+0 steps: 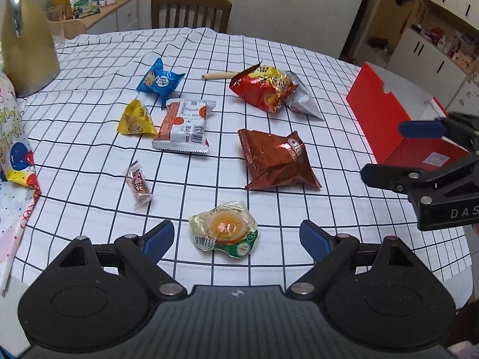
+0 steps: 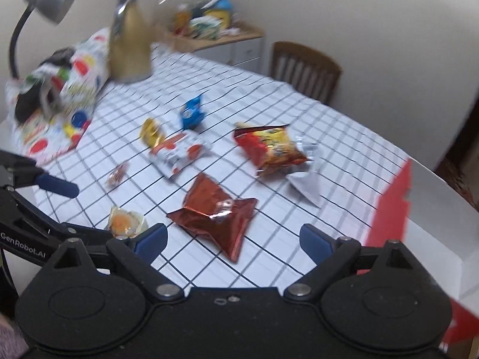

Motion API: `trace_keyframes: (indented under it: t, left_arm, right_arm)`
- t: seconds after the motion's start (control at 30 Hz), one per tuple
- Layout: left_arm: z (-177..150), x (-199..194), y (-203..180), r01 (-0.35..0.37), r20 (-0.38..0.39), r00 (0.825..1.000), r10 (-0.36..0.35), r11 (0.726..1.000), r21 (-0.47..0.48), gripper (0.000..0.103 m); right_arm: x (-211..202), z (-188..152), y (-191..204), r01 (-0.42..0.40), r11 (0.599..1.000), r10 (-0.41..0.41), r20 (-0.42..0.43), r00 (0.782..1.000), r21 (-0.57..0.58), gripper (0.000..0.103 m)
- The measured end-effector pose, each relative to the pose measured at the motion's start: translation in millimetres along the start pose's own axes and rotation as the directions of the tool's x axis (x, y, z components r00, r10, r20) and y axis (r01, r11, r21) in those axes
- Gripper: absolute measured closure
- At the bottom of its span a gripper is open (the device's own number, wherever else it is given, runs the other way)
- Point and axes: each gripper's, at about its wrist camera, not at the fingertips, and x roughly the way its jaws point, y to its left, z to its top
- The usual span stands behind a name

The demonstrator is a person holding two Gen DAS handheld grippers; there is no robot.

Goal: Organize snacks
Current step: 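Grasp the brown Oreo packet with the right tool while the left tool grasps the egg-yolk pastry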

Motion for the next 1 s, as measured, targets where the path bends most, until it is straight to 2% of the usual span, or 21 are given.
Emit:
trace_keyframes:
  t: [0.17, 0.27, 0.33, 0.4, 0.5, 0.67, 0.8, 1.0]
  left_arm:
    - [1.6, 13.6, 2.4, 0.008, -0.012, 1.000, -0.007, 1.000, 0.026, 0.012]
    - [3.4, 21.0, 3.7, 0.014, -0.018, 1.000, -0.013, 0.999, 0.041, 0.012]
    - [3.6, 24.6, 3.9, 0.020, -0.016, 1.000, -0.019, 0.998, 0.055, 0.012]
    - [3.5, 29.1, 3.3, 0.025, -0.014, 1.000, -0.024, 0.997, 0.075, 0.012]
    - [2.6, 36.3, 2.8, 0.024, -0.016, 1.000, -0.022, 0.995, 0.097, 0.012]
    - [2.4, 49.7, 3.3, 0.034, -0.028, 0.999, -0.031, 0.992, 0.123, 0.012]
    - [1.3, 60.3, 3.2, 0.043, -0.053, 0.998, -0.037, 0.991, 0.130, 0.012]
    - [0.5, 67.3, 4.0, 0.047, -0.062, 0.997, -0.039, 0.989, 0.137, 0.012]
  right_arm:
    - [32.4, 15.7, 6.0, -0.041, 0.992, 0.035, -0.055, 0.998, -0.117, 0.010]
    - [54.7, 25.3, 11.9, -0.102, 0.967, 0.074, -0.125, 0.989, -0.235, 0.010]
    - [68.9, 29.7, 20.0, -0.130, 0.929, 0.076, -0.165, 0.983, -0.346, 0.011]
    - [79.6, 32.4, 28.6, -0.145, 0.875, 0.064, -0.187, 0.980, -0.462, 0.013]
    - [95.5, 35.5, 34.3, -0.179, 0.804, 0.062, -0.219, 0.974, -0.567, 0.015]
    - [122.5, 37.1, 36.9, -0.259, 0.754, 0.075, -0.314, 0.947, -0.603, 0.021]
    - [136.3, 33.9, 37.1, -0.285, 0.729, 0.066, -0.350, 0.935, -0.622, 0.024]
    - [143.9, 32.7, 37.9, -0.296, 0.724, 0.069, -0.361, 0.930, -0.623, 0.027]
